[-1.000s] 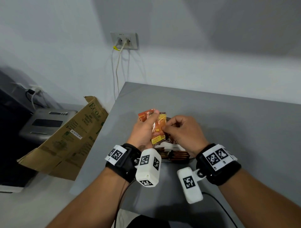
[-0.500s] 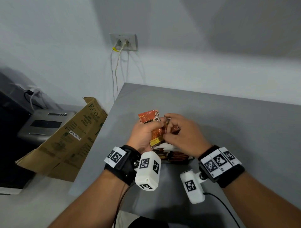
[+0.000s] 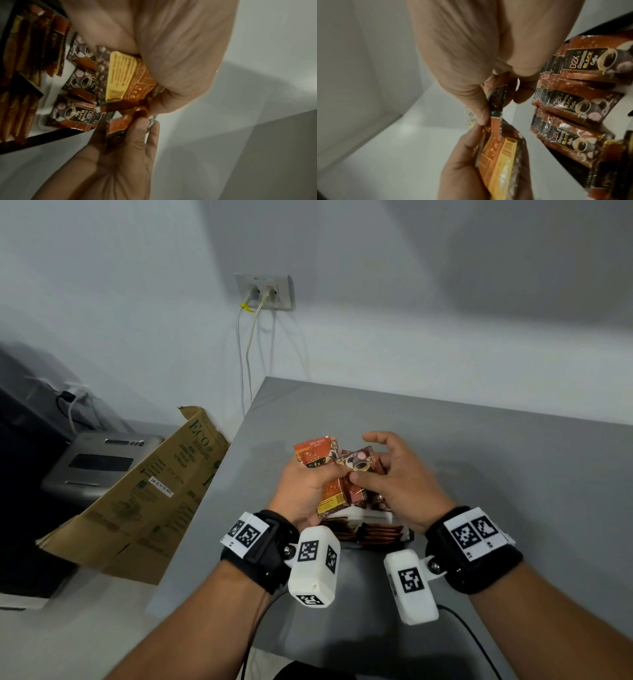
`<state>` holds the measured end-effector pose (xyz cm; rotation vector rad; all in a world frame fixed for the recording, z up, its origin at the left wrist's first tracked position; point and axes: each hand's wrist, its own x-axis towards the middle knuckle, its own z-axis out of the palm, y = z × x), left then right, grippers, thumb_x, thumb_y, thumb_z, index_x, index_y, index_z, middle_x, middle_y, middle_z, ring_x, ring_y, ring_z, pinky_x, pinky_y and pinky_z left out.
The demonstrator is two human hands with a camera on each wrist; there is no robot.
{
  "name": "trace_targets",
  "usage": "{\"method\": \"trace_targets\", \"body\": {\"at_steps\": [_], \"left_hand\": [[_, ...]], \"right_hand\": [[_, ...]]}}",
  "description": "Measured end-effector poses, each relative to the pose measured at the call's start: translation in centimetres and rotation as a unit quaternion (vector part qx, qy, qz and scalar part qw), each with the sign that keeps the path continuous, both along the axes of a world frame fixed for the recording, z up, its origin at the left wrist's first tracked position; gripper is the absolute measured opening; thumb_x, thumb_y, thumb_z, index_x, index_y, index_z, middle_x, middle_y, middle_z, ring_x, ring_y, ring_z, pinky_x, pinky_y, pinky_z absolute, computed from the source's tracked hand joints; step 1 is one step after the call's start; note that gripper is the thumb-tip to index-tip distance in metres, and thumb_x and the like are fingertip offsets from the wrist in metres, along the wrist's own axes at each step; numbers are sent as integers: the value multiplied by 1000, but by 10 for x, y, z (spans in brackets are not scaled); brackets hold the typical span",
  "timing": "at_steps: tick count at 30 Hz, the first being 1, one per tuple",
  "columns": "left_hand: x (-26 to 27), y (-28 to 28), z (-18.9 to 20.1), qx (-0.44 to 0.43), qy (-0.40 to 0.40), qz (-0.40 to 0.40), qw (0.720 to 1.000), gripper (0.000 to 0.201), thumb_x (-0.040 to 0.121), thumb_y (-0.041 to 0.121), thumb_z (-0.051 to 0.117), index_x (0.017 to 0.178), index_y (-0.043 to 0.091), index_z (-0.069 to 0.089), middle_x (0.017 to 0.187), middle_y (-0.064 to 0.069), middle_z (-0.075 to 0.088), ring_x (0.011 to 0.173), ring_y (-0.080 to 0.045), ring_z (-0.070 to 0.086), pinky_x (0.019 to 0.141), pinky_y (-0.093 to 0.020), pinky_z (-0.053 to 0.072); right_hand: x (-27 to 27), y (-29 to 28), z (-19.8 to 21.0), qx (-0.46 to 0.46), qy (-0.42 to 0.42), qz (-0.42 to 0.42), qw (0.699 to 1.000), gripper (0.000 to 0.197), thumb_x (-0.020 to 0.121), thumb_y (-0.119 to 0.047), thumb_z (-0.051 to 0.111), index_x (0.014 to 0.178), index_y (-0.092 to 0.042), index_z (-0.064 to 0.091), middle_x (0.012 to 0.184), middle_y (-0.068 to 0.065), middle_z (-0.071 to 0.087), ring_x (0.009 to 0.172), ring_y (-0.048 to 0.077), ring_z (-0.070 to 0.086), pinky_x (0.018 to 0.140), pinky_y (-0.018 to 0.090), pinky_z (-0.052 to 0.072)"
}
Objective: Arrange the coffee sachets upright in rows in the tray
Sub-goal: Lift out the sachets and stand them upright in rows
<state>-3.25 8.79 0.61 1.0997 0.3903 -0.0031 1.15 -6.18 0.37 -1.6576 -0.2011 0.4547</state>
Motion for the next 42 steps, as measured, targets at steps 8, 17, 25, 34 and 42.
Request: {"method": "trace_targets", "body": {"at_steps": [8,17,25,34,42], "left_hand": [[4,7,0,7,19,8,1000,13,86,-4,65,97,-10,67,79,-18,69,58,-26,67,56,-35,58],[6,-3,-3,83,-28,-20,996,34,82,-16,64,113,-3,59,86,-21,64,60,-20,61,50,-32,48],[7,8,-8,-89,43,15,995,49,89,-10,40,65,10,78,75,-14,69,64,-26,67,62,-37,57],[14,-1,-4,-84,16,89,992,35,88,-21,48,82,9,65,74,-10,68,68,-23,70,61,-38,61],[16,12,0,-217,0,108,970,27,96,16,54,122,14,63,91,-17,66,80,-31,69,83,-51,58]], "right_hand": [[2,-4,4,25,52,4,998,38,83,7,70,110,-20,70,104,10,74,82,32,74,65,43,59],[13,1,9,65,27,-100,993,47,72,2,82,112,-18,68,99,20,74,83,33,72,80,44,60],[12,-6,7,160,122,-89,976,22,80,8,70,92,-7,60,86,17,69,77,32,67,77,44,55],[0,-2,6,126,177,16,976,23,70,0,77,93,1,75,95,22,74,84,34,71,84,44,58],[1,5,4,178,181,-30,967,23,74,4,72,94,14,66,87,23,73,75,30,70,75,39,61]]}}
